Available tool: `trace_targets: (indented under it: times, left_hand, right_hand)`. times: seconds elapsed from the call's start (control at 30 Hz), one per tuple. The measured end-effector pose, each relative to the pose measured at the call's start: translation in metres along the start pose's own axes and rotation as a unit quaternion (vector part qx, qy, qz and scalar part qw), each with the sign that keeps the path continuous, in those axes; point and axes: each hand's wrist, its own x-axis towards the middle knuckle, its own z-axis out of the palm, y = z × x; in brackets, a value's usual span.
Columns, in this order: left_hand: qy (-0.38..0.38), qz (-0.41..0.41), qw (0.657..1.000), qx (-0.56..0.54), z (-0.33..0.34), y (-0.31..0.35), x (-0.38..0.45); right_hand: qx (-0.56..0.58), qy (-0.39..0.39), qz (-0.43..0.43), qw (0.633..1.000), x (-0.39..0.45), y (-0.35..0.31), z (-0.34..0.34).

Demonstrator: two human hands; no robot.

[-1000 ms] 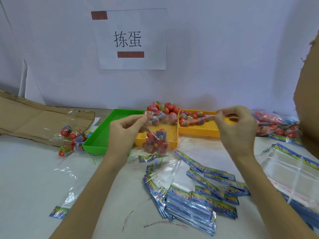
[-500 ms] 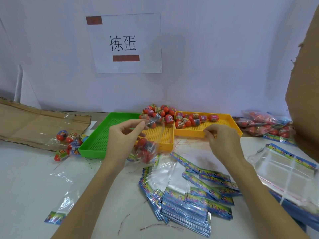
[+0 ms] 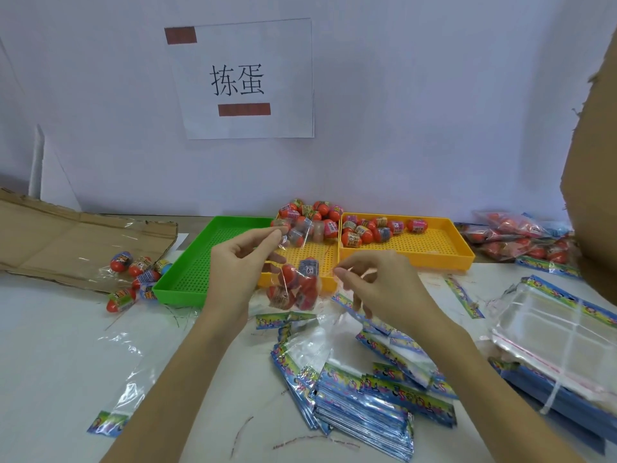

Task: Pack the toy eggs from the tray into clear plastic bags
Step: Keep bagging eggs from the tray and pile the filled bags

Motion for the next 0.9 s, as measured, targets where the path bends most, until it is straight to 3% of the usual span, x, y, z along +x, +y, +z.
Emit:
trace_targets:
  times: [0.1,0.23,0.37,0.5,0.6,0.7,0.9]
  left_hand:
    - [0.001,-0.010,1.000,-0.013,0.000,0.001,0.000]
    - [-0.003,-0.029,0.999,-0.028,0.000,0.002,-0.002]
    - [-0.017,-0.037,0.998,-0.041,0.001,0.003,-0.003]
    - [-0.047,-0.054,0.993,-0.099,0.003,0.006,-0.004]
    - [-0.072,-0.070,0.985,-0.143,0.004,0.006,-0.004]
    - [-0.082,-0.058,0.984,-0.146,0.009,0.005,-0.007]
    - [-0.181,-0.043,0.982,0.002,0.005,0.005,-0.006]
  right_hand:
    - [-0.143,0.019,0.001,0.990,0.004,0.013,-0.005]
    - [-0.189,0.024,0.033,0.981,0.005,0.020,-0.011]
    - [0.019,0.033,0.015,0.999,0.004,0.011,-0.006]
    - [0.246,-0.094,0.074,0.962,-0.001,-0.008,0.005]
    - [0.307,-0.136,0.081,0.938,-0.004,-0.015,0.017]
    - [0.350,-0.113,0.100,0.925,-0.007,-0.017,0.022]
    - [0.417,-0.059,0.134,0.897,-0.005,-0.016,0.020]
